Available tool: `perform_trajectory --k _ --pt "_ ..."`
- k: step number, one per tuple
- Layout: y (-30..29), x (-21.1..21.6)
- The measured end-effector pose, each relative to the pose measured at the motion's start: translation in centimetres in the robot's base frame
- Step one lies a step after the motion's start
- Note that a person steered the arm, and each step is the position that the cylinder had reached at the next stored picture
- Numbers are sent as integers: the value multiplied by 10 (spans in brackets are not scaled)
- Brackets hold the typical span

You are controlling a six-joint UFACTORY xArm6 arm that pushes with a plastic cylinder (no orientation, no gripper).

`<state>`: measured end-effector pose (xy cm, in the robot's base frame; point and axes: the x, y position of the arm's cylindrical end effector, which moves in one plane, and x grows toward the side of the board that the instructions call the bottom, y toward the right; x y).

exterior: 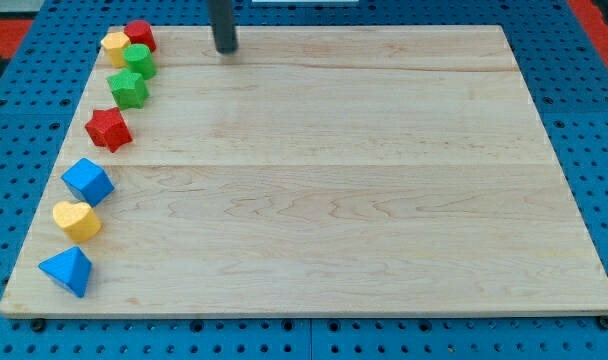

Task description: Place the yellow hexagon above the red green circle

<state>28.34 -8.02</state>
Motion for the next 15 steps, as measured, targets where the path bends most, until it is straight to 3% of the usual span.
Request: perform_trajectory --k 2,3,4,6,9,12,15 --pt "82 203" --pt "92 327" --pt "64 335" --pt "24 335" --pt "-192 335" --pt "-224 308" --pt "-193 43"
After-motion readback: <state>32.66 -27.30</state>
